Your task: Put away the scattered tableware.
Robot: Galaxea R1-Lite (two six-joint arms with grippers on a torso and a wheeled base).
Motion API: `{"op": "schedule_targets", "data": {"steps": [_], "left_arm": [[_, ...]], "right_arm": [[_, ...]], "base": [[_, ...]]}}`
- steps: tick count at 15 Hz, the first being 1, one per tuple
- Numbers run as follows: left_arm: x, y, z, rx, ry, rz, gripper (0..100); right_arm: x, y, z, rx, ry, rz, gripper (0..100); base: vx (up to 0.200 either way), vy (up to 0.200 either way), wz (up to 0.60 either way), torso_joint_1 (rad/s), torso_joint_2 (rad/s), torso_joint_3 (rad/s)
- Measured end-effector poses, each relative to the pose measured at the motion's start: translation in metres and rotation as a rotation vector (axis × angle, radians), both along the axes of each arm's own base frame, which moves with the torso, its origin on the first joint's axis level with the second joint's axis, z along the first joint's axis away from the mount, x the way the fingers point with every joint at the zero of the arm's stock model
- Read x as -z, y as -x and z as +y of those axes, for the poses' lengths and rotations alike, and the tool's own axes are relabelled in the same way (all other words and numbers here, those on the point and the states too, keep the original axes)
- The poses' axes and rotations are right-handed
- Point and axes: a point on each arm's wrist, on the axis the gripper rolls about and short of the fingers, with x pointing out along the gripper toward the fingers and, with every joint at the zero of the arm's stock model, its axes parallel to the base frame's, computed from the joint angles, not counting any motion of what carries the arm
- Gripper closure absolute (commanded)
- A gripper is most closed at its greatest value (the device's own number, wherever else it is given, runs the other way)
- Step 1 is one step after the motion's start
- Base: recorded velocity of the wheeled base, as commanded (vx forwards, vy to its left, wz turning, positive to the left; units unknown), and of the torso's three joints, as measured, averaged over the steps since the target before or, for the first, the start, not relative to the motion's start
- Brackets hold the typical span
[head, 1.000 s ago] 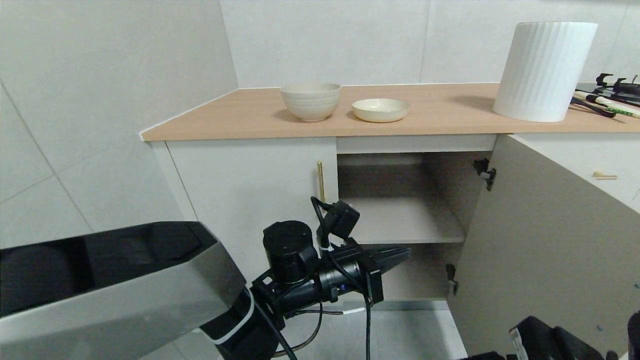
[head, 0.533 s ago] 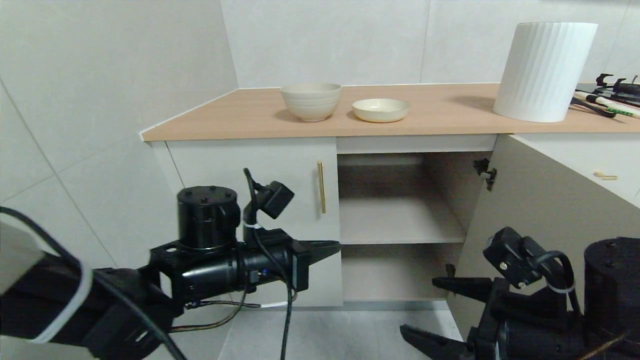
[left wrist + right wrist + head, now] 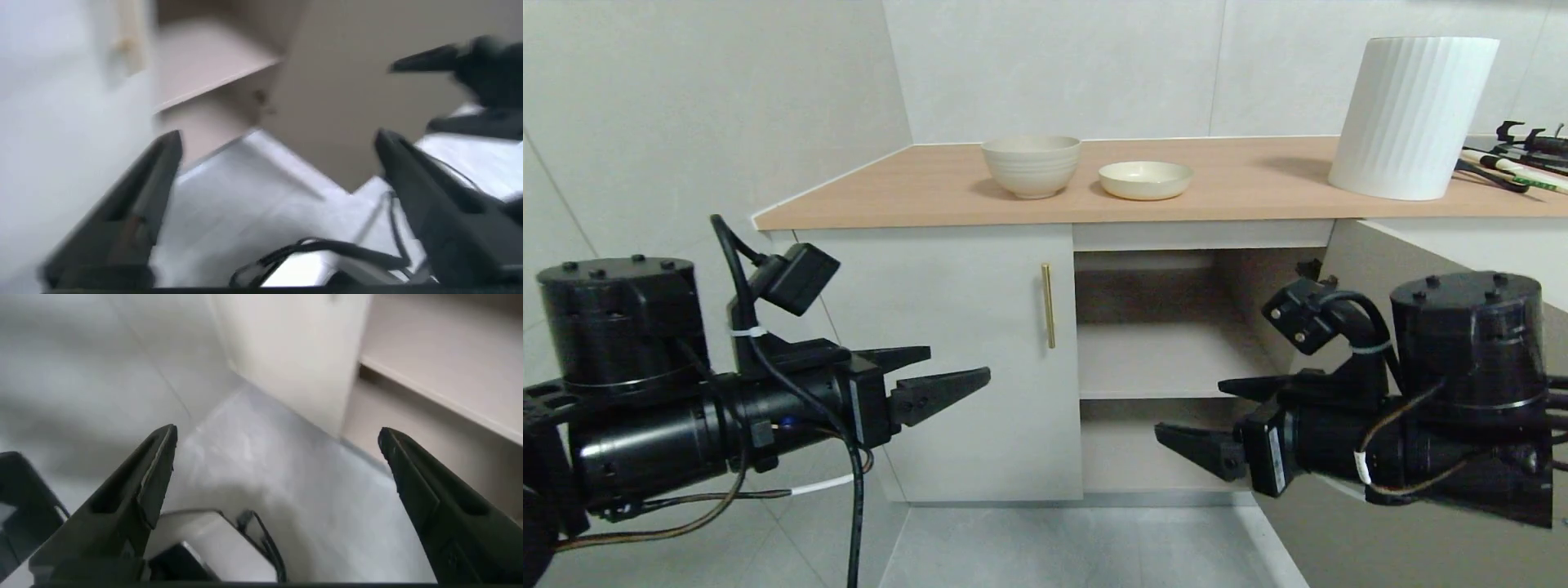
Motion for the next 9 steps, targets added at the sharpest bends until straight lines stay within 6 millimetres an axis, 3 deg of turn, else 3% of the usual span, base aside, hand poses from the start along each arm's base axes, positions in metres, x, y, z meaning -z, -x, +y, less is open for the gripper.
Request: {"op": "schedule_targets", "data": {"steps": [3, 6, 9], "left_arm": [[-0.013, 0.012, 0.018, -0.079, 0.001, -0.006, 0], [-0.024, 0.015, 0.023, -0.115, 0.009, -0.042, 0], [-0.025, 0.011, 0.024, -0.151, 0.003, -0.051, 0]], "right_arm": [[-0.027, -0.021, 0.007, 0.036, -0.024, -0.040, 0], [-0.025, -0.033, 0.005, 0.097, 0.000, -0.030, 0], [-0.023, -0.030, 0.002, 0.126, 0.042, 0.034, 0]], "base": [[0.000, 0.000, 0.00, 0.000, 0.00, 0.000], [0.000, 0.000, 0.00, 0.000, 0.00, 0.000], [0.000, 0.000, 0.00, 0.000, 0.00, 0.000]]}}
